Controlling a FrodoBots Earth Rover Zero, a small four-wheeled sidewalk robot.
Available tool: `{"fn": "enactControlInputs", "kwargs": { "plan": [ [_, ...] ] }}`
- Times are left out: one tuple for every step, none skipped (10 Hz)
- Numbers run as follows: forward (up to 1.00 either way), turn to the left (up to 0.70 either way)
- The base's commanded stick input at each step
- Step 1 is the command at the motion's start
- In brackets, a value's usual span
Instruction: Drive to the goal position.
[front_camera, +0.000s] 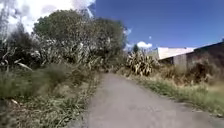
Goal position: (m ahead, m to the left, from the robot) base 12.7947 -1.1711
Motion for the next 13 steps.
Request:
{"fn": "enactControlInputs", "kwargs": {
  "plan": [
    [0.70,0.00],
    [0.70,0.00],
    [0.70,0.00],
    [0.70,0.00],
    [0.70,0.00],
    [0.70,0.00],
    [0.70,0.00],
    [0.70,0.00],
    [0.70,0.00],
    [0.70,0.00],
    [0.70,0.00],
    [0.70,0.00],
    [0.70,0.00]
  ]
}}
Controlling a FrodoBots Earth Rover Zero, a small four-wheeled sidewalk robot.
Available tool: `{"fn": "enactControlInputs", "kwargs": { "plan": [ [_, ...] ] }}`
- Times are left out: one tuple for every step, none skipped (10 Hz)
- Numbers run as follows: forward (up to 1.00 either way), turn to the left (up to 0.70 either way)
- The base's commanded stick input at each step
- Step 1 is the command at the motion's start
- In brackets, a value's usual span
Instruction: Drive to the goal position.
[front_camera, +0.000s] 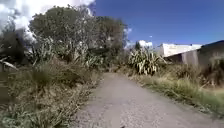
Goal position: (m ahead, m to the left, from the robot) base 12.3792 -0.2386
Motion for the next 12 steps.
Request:
{"fn": "enactControlInputs", "kwargs": {
  "plan": [
    [0.70,0.00],
    [0.70,0.00],
    [0.70,0.00],
    [0.70,0.00],
    [0.70,0.00],
    [0.70,0.00],
    [0.70,0.00],
    [0.70,0.00],
    [0.70,0.00],
    [0.70,0.00],
    [0.70,0.00],
    [0.70,0.00]
  ]
}}
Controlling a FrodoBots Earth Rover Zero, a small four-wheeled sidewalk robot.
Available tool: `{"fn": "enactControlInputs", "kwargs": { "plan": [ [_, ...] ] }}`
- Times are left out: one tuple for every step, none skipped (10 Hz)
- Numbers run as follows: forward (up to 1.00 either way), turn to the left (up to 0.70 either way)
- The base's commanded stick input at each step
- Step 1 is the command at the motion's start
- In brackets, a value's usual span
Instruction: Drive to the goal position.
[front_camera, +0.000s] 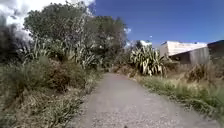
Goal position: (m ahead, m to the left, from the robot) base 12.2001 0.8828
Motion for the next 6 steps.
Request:
{"fn": "enactControlInputs", "kwargs": {
  "plan": [
    [0.70,0.00],
    [0.70,0.00],
    [0.70,0.00],
    [0.70,0.00],
    [0.70,0.00],
    [0.70,0.00]
  ]
}}
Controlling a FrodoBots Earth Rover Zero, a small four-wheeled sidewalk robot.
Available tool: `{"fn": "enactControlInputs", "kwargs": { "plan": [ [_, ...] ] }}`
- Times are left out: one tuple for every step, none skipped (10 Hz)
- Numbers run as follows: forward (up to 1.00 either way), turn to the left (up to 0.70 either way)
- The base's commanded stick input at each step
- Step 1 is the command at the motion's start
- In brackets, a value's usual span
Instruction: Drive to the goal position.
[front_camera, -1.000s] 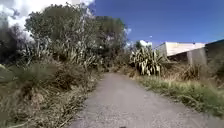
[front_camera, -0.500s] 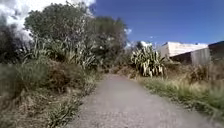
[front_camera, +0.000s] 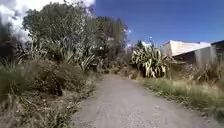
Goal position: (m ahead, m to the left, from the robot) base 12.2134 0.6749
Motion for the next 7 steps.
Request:
{"fn": "enactControlInputs", "kwargs": {
  "plan": [
    [0.70,0.00],
    [0.70,0.00],
    [0.70,0.00],
    [0.70,0.00],
    [0.70,0.00],
    [0.70,0.00],
    [0.70,0.00]
  ]
}}
